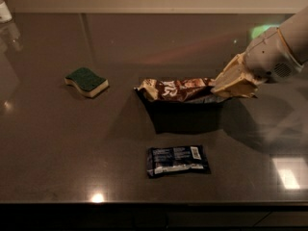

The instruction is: Move brown chip bag near rxbar blueberry

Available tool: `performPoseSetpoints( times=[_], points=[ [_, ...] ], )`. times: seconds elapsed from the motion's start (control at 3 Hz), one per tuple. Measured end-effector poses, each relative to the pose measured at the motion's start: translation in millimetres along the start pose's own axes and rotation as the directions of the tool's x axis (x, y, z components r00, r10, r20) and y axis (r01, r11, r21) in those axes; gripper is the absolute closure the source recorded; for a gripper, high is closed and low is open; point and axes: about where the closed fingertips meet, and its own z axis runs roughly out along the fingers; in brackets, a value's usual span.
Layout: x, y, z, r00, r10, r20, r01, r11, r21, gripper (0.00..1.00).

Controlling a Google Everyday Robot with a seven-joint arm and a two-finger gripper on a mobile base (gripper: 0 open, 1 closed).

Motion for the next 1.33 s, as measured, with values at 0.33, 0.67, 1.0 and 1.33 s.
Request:
performPoseSetpoints(
  times=[0.33,0.67,1.0,1.33],
  points=[
    [-2.5,18.1,-5.7,1.000,0.008,0.008,-0.007,0.9998,-0.018,1.00],
    [-4.5,29.4,-7.4,1.000,0.013,0.016,-0.013,0.9993,-0.034,0.82],
    [-6.2,37.3,-7.3,1.000,0.012,0.021,-0.011,0.9987,-0.050,0.59],
    [-6.2,40.3,-6.1,1.000,0.013,0.022,-0.011,0.9979,-0.064,0.36]
  ],
)
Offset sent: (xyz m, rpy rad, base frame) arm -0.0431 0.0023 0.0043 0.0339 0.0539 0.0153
